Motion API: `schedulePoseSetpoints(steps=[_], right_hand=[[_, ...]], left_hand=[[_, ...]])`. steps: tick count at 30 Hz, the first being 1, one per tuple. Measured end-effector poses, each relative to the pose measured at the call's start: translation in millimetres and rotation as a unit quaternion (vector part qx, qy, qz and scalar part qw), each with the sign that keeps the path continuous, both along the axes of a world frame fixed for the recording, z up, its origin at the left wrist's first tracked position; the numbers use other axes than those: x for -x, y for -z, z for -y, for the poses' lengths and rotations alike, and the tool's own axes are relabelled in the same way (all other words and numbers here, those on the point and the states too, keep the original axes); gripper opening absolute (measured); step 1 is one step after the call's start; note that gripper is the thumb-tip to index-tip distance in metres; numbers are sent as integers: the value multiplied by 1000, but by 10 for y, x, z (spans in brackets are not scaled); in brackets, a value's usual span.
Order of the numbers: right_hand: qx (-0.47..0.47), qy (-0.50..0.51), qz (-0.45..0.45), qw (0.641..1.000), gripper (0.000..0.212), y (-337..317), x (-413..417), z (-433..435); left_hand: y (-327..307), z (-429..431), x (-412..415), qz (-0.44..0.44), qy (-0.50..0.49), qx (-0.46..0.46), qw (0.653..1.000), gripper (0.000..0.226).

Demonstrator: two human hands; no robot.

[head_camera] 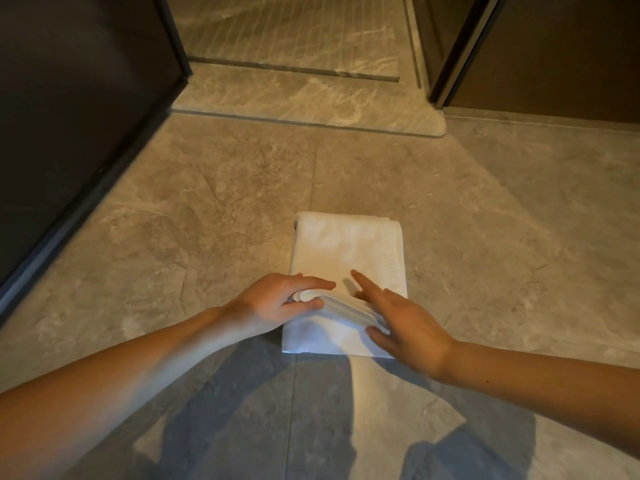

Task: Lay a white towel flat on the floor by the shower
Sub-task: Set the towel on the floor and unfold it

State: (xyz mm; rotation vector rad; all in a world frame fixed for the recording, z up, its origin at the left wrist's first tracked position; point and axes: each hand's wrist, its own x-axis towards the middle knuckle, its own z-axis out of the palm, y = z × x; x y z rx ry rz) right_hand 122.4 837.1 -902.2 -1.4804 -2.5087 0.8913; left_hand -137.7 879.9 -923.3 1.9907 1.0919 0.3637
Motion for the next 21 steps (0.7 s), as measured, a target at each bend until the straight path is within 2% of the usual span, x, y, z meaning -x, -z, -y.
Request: schedulePoseSetpoints(steps=[5, 10, 13, 16, 21], right_hand=[[-10, 78, -72, 994, 73, -228, -72, -213], [-6, 150, -165, 975, 72, -447, -54, -484], [8, 175, -172, 969, 71, -628, -51, -696], [54, 159, -154, 974, 67, -843, -62, -851], [78, 100, -103, 986, 20, -1015, -89, -958]], left_hand=[[-215, -78, 1, 36, -35, -23, 998, 42], [-461, -328, -72, 86, -80, -55, 992, 32], [-594, -449, -96, 116, -104, -40, 987, 25], [-701, -527, -91, 141, -121, -49, 981, 14], [-803, -529, -109, 148, -129, -34, 980, 10]])
